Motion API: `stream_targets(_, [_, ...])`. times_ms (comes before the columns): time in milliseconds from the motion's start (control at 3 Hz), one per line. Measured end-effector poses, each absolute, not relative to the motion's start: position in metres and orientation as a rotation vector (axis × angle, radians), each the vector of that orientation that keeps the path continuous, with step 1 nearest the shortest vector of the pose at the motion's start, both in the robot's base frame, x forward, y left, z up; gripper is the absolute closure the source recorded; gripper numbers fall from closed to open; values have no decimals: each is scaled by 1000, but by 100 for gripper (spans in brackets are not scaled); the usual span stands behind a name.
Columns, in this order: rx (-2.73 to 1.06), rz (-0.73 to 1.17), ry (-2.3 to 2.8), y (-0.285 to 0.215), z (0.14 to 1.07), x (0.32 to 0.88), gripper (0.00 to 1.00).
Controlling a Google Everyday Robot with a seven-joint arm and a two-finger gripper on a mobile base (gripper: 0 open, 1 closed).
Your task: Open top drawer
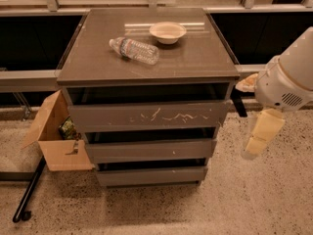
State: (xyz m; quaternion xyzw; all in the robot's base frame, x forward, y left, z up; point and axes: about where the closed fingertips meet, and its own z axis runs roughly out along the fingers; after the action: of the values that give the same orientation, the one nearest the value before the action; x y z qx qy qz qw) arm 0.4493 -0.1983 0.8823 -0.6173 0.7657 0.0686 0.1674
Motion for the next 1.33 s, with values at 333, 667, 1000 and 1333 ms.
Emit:
stream_targets(333, [-1741, 342, 2211, -192, 822, 461, 0])
stream_targets(667, [-1741, 342, 2211, -192, 822, 461, 0])
stream_targets(1000, [-1802, 326, 2169, -184, 811, 472, 0])
stream_targets(1333, [-1977, 251, 2079, -161, 769, 506, 0])
